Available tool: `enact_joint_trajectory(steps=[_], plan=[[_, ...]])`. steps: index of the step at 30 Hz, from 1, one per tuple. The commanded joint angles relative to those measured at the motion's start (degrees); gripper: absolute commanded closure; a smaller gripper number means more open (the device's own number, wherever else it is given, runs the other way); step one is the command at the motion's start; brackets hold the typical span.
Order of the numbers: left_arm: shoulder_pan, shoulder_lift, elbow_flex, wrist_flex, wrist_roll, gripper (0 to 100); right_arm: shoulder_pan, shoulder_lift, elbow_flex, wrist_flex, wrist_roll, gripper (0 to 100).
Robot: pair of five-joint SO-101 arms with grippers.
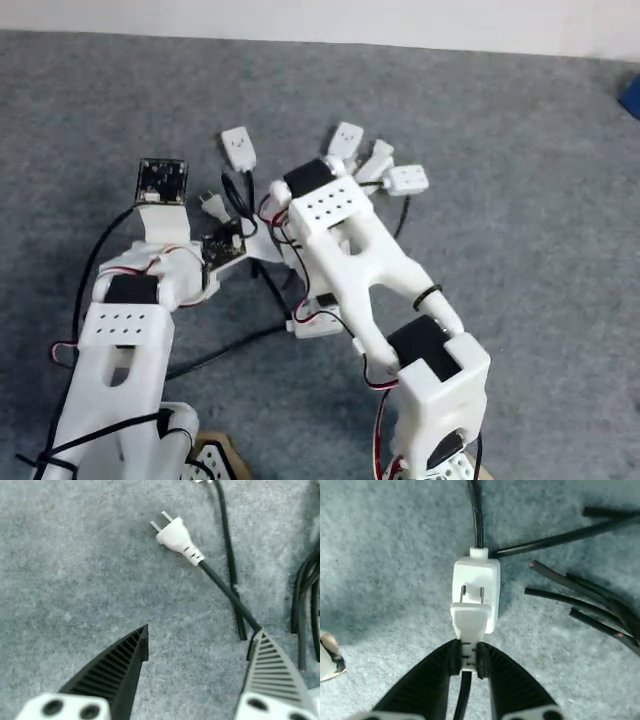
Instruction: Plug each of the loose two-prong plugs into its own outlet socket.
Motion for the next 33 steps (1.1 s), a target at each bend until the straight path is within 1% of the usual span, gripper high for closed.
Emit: enact_joint_trajectory(steps=[1,9,13,15,19,24,28,30,33], plan=[[-0.7,0.1,-2.5,0.7,0.6,67,-1.7,-0.2,0.4,0.7,-0.7,99.1],[-0.7,0.1,-2.5,0.7,0.6,67,-2.2,-0.6,-1.0,2.6,-1.3,99.1],[-0.7,0.1,-2.5,0.8,0.6,67,1.5,-0.7,-4.1,2.5,-4.5,99.1],[-0.7,0.1,-2.5,0.9,0.6,67,4.3,-0.7,-6.0,2.3,-7.2,99.1],[-0.7,0.1,-2.5,0.9,0.6,68,8.0,-0.7,-13.1,2.2,-18.6,99.1],[-0.7,0.1,-2.5,0.9,0.6,68,9.3,-0.7,-18.8,5.1,-19.8,99.1],[-0.3,0.1,-2.6,1.1,0.6,68,9.3,-0.6,-18.4,4.9,-25.8,99.1],[-0.2,0.0,-2.6,1.2,0.6,67,9.2,-0.5,-18.7,4.3,-30.4,99.1],[1.4,0.0,-4.4,4.8,0.4,67,9.1,-0.5,-18.4,3.6,-34.4,99.1]])
